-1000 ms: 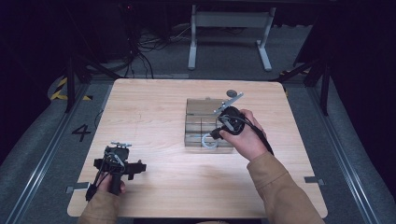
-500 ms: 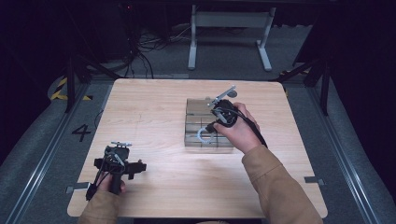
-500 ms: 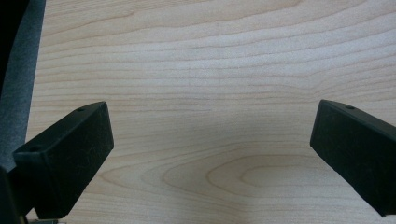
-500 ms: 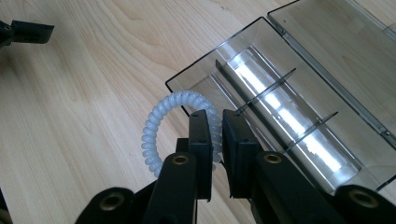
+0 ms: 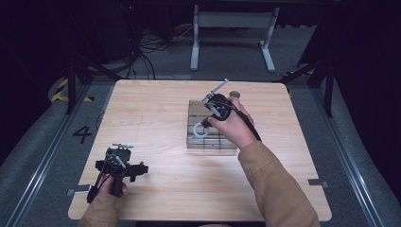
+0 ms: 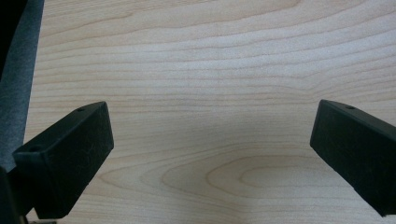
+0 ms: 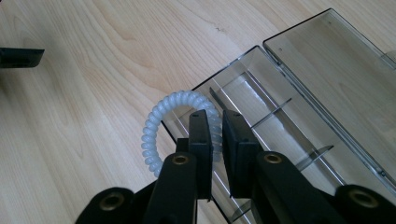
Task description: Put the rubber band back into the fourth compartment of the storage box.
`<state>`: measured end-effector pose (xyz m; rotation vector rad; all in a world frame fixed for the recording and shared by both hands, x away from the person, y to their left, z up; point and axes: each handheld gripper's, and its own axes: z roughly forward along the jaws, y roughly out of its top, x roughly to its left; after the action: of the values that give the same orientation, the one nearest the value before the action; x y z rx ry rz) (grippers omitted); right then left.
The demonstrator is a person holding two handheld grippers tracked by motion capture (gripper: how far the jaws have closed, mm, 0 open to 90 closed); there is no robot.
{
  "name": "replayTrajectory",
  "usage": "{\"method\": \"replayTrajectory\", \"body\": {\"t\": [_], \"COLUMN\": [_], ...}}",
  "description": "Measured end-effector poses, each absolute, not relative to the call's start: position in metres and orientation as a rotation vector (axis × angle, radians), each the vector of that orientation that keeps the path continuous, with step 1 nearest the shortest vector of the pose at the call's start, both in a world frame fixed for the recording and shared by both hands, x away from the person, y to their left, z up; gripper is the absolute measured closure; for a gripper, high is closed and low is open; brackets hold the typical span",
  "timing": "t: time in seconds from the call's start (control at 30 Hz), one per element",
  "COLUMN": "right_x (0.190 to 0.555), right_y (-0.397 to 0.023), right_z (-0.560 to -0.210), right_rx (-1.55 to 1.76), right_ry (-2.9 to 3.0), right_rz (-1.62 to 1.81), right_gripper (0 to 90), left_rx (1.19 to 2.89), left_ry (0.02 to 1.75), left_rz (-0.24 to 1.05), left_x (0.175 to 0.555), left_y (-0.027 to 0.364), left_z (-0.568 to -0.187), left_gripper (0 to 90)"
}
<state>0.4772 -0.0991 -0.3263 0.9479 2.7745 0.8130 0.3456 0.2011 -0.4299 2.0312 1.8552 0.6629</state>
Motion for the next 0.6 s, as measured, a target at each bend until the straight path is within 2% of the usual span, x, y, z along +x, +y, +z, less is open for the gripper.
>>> {"method": "replayTrajectory", "body": {"t": [0.6], "right_x": [0.498], "right_y": [-0.082], "right_z": [-0.344], "right_rx": [0.981], "right_ry": [2.776], "right_rz": [0.771], "right_gripper": [83.6], "left_rx": [2.009], "left_ry": [1.856], "left_rz": [0.667], "left_x": [0.345], "left_y": [0.202], "left_z": [-0.428], "left_gripper": [0.0]}}
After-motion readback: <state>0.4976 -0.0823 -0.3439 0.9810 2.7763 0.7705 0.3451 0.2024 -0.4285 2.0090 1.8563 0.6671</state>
